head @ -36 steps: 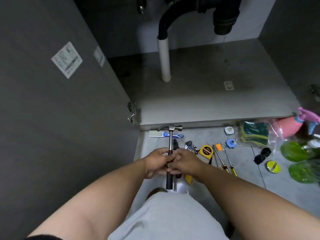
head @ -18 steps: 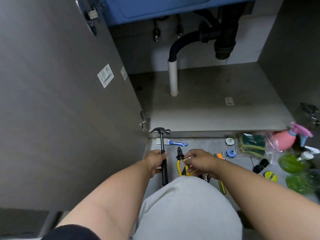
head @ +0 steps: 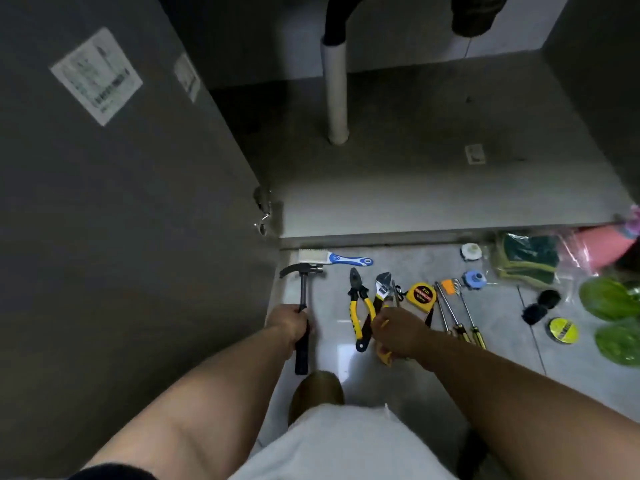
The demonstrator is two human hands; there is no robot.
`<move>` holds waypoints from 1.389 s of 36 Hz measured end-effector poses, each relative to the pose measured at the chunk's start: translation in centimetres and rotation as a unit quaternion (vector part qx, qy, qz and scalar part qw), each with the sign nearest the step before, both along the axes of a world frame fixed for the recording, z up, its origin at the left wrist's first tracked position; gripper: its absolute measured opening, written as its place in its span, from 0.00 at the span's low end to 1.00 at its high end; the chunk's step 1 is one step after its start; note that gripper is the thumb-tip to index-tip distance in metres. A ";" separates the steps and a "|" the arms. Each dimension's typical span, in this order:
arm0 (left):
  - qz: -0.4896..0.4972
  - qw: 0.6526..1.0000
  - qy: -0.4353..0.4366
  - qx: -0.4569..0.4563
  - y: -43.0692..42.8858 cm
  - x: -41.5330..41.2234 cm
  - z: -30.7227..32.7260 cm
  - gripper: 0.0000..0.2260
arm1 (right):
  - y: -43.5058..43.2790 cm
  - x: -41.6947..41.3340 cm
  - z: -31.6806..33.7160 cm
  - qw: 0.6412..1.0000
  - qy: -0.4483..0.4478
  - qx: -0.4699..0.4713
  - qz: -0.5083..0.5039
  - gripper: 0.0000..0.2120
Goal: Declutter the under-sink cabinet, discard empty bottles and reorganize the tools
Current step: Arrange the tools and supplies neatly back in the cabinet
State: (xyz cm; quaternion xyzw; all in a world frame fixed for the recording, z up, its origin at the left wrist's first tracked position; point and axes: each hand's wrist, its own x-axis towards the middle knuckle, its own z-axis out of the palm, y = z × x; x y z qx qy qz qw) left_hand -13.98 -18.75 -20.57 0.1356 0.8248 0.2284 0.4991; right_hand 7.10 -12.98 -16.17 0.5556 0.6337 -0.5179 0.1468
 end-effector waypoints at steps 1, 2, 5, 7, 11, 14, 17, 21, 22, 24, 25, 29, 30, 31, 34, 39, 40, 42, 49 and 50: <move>-0.007 1.000 0.004 -0.009 0.3 -0.2 -1.0 0.10 | 0.2 0.1 -1.0 1.000 -0.014 -0.001 0.002 0.03; -0.013 1.000 0.007 -0.017 0.6 -0.5 -1.9 0.10 | 0.5 0.2 -2.0 1.000 -0.026 -0.002 -0.001 0.03; -0.033 0.999 0.020 -0.036 1.4 -1.5 -4.9 0.11 | 0.9 0.6 -4.6 0.998 -0.041 -0.007 -0.039 0.17; -0.039 0.998 0.029 -0.042 1.6 -1.9 -6.2 0.12 | 1.0 0.7 -5.6 0.997 -0.058 0.007 -0.055 0.20; -0.031 0.998 0.040 -0.032 2.2 -2.0 -7.0 0.13 | 1.1 0.1 -7.4 0.993 -0.092 0.031 -0.073 0.24; -0.045 0.996 0.066 -0.032 2.8 -2.2 -6.6 0.12 | 1.2 -0.6 -8.1 0.991 -0.103 0.041 -0.081 0.20; -0.078 0.992 0.096 -0.041 3.1 -2.5 -6.1 0.10 | 1.3 -1.1 -8.7 0.989 -0.109 0.059 -0.083 0.19; -0.163 0.975 0.141 -0.056 3.1 -2.4 -5.5 0.10 | 2.0 -1.7 -9.4 0.986 -0.095 0.101 -0.095 0.15; -0.181 0.970 0.152 -0.062 3.1 -2.2 -5.4 0.10 | 2.3 -1.9 -9.5 0.985 -0.095 0.105 -0.101 0.14; -0.201 0.963 0.168 -0.063 3.0 -1.9 -5.3 0.11 | 2.8 -2.2 -9.8 0.982 -0.104 0.110 -0.109 0.12; -0.206 0.961 0.174 -0.057 2.9 -1.8 -5.2 0.12 | 3.1 -2.3 -10.0 0.981 -0.114 0.113 -0.110 0.11; -0.203 0.961 0.183 -0.043 2.8 -1.2 -5.0 0.14 | 4.0 -2.8 -10.6 0.969 -0.167 0.136 -0.121 0.09; -0.199 0.962 0.183 -0.038 2.8 -1.1 -5.0 0.15 | 4.1 -3.0 -10.7 0.966 -0.178 0.142 -0.123 0.09; -0.196 0.963 0.184 -0.030 2.7 -1.1 -4.9 0.15 | 4.2 -3.1 -10.8 0.963 -0.187 0.149 -0.124 0.08; -0.180 0.964 0.198 0.001 2.7 -1.0 -5.0 0.14 | 4.4 -3.2 -11.2 0.957 -0.203 0.164 -0.125 0.08; -0.174 0.962 0.208 0.012 2.6 -0.9 -5.0 0.13 | 4.5 -3.3 -11.3 0.956 -0.209 0.155 -0.136 0.18; -0.177 0.962 0.207 0.012 2.6 -0.9 -5.0 0.13 | 4.5 -3.4 -11.2 0.954 -0.214 0.158 -0.141 0.19; -0.186 0.961 0.204 0.009 2.7 -0.9 -4.9 0.12 | 4.4 -4.0 -11.2 0.950 -0.226 0.158 -0.147 0.18; -0.217 0.955 0.200 -0.003 2.9 -1.0 -4.7 0.14 | 4.4 -3.6 -11.1 0.959 -0.217 0.113 -0.143 0.14; -0.218 0.955 0.203 -0.001 2.9 -1.1 -4.7 0.13 | 4.3 -3.3 -11.1 0.961 -0.208 0.110 -0.147 0.16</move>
